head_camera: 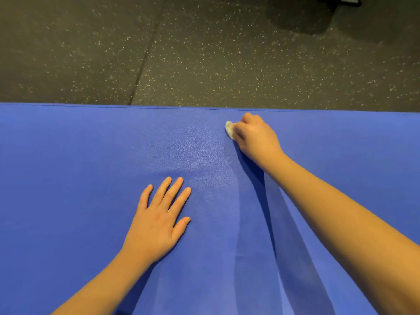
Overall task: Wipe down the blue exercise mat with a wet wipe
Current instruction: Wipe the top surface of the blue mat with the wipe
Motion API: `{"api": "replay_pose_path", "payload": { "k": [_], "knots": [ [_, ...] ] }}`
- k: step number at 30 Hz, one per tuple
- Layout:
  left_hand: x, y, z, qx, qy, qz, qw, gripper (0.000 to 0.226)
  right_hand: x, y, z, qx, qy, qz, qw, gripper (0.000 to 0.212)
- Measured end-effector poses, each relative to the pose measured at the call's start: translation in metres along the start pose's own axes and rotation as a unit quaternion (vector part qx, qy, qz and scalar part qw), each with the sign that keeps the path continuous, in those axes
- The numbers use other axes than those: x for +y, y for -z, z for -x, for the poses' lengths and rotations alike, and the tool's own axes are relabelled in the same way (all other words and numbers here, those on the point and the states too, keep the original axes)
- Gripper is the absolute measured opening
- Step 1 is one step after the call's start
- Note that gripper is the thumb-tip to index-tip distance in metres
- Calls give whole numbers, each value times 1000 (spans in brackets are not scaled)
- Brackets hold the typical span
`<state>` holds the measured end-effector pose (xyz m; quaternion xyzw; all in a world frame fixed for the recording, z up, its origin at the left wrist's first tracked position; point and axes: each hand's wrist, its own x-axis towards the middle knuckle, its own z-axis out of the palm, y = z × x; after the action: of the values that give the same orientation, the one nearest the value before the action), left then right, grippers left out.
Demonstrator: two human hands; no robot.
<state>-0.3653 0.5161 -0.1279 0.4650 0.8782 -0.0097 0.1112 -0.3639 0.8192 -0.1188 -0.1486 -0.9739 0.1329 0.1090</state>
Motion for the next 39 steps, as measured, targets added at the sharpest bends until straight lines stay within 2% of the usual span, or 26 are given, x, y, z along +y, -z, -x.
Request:
{"api": "replay_pose_path", "payload": {
  "k": [2,4,5,7,9,10,11,12,15,16,18,20,21,22,24,26,27,30,31,32,33,35,36,37,39],
  "knots": [
    [0,0,0,1,-1,-2,1000,63,11,8,-14,35,-82,67,994,19],
    [0,0,0,-1,0,-1,1000,63,12,10,-30,16,-203,95,974,13],
    [0,0,0,-2,0,-1,1000,62,8,10,-36,0,-231,83,969,15],
    [1,0,0,-3,-1,0,1000,62,-13,7,-43,-29,-178,35,983,14],
    [0,-1,0,-3,0,2,1000,63,-28,-2,-38,-45,-49,-11,998,20],
    [0,-1,0,-2,0,3,1000,63,-29,-4,-34,-44,-11,-14,999,25],
    [0,-1,0,-2,0,3,1000,63,-26,-1,-32,-41,-5,-19,999,27],
    [0,-1,0,-1,0,3,1000,62,-22,4,-33,-32,-35,-15,999,24],
    [0,-2,0,5,-1,0,1000,62,-11,8,-36,-27,-216,19,976,11],
    [0,-2,0,6,-1,0,1000,62,-17,4,-34,-30,-203,19,979,13],
    [0,-2,0,6,0,4,1000,62,-35,-4,-24,-58,-73,-17,995,10],
    [0,-2,0,7,2,4,1000,62,-42,-8,-7,-84,64,-40,994,22],
    [0,-3,0,9,2,1,1000,63,-38,-6,-4,-82,88,-13,993,29],
    [0,-2,0,11,2,-1,1000,63,-30,-5,-6,-51,70,6,996,33],
    [1,-1,-1,11,6,-2,1000,63,-22,-3,-9,25,-23,18,999,34],
    [6,-1,4,9,21,4,1000,63,-34,-9,0,57,-99,7,993,31],
    [10,-2,9,9,31,14,999,64,-44,-15,9,37,-90,-9,995,31],
    [20,-8,33,15,52,46,997,63,-59,-18,38,-1,66,-7,998,31],
    [21,-9,39,19,56,51,997,63,-53,-12,39,4,86,18,996,31],
    [20,-10,42,22,58,53,997,63,-47,-8,35,20,67,47,996,33],
    [19,-11,43,26,59,53,997,63,-42,-4,31,38,12,57,998,34],
    [18,-11,41,29,57,53,997,63,-46,-3,28,75,-88,36,993,34],
    [19,-10,41,28,57,54,997,63,-54,-6,31,86,-105,25,990,34],
    [20,-10,41,27,58,55,996,63,-63,-10,38,86,-93,20,992,35],
    [20,-9,41,26,61,58,996,63,-72,-19,57,62,3,5,998,36]
  ]
}}
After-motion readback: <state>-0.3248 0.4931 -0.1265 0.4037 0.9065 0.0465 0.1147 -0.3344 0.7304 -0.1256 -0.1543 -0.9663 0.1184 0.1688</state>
